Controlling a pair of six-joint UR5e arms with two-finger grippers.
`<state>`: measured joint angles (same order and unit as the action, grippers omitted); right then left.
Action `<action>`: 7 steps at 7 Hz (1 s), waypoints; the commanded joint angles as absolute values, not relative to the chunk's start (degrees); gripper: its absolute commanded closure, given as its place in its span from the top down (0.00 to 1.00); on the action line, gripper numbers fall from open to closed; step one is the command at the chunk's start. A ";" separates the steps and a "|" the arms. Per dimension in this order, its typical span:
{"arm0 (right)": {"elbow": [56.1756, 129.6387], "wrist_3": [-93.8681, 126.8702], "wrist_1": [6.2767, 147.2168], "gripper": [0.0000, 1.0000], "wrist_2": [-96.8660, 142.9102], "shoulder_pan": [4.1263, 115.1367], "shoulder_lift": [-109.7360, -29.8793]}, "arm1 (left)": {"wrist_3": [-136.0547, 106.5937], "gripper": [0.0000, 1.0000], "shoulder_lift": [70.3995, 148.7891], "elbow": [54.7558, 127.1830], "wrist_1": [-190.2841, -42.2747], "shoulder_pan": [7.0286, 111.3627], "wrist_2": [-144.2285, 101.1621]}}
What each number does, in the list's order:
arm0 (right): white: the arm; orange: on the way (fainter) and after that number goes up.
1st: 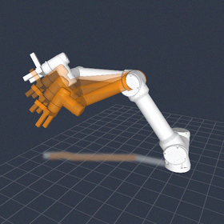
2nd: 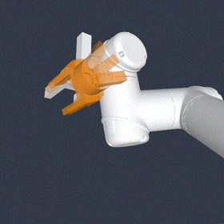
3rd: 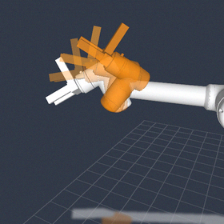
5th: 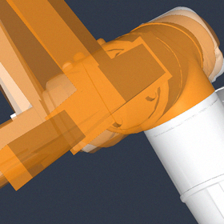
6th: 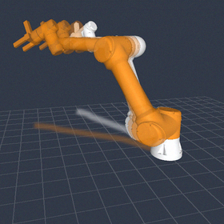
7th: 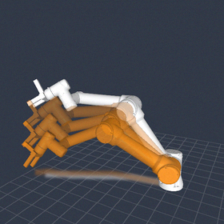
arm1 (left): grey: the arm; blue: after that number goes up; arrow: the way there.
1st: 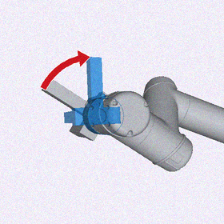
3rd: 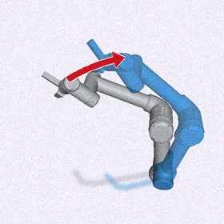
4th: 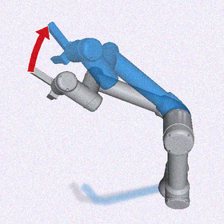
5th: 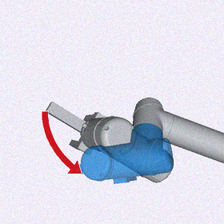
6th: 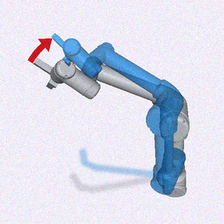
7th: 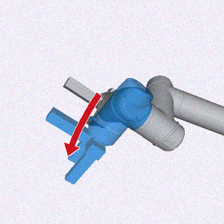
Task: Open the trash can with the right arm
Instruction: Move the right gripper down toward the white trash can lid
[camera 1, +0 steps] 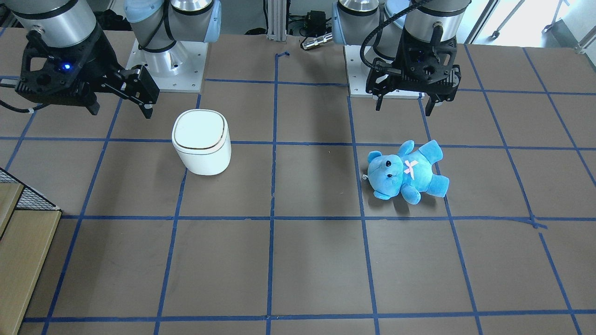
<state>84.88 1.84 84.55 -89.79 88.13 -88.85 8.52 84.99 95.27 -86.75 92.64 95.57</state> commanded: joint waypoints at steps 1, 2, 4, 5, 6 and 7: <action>84.90 1.85 84.46 0.87 -89.91 88.07 -88.86 | 8.53 1.00 84.99 95.27 -86.75 92.64 95.54; 84.99 1.85 84.46 0.58 -89.91 88.07 -88.86 | 8.53 1.00 84.99 95.27 -86.75 92.64 95.54; 85.08 1.85 82.81 0.29 -89.91 88.24 -88.86 | 8.53 1.00 84.99 95.27 -86.75 92.64 95.54; 85.08 1.93 81.31 0.16 -89.74 88.24 -88.86 | 8.53 1.00 84.99 95.27 -86.75 92.64 95.54; 85.08 2.37 79.47 0.00 -89.65 88.24 -88.86 | 8.53 1.00 84.99 95.27 -86.75 92.64 95.54; 85.60 2.37 78.15 0.00 -89.56 88.24 -88.86 | 8.53 1.00 84.99 95.27 -86.75 92.64 95.54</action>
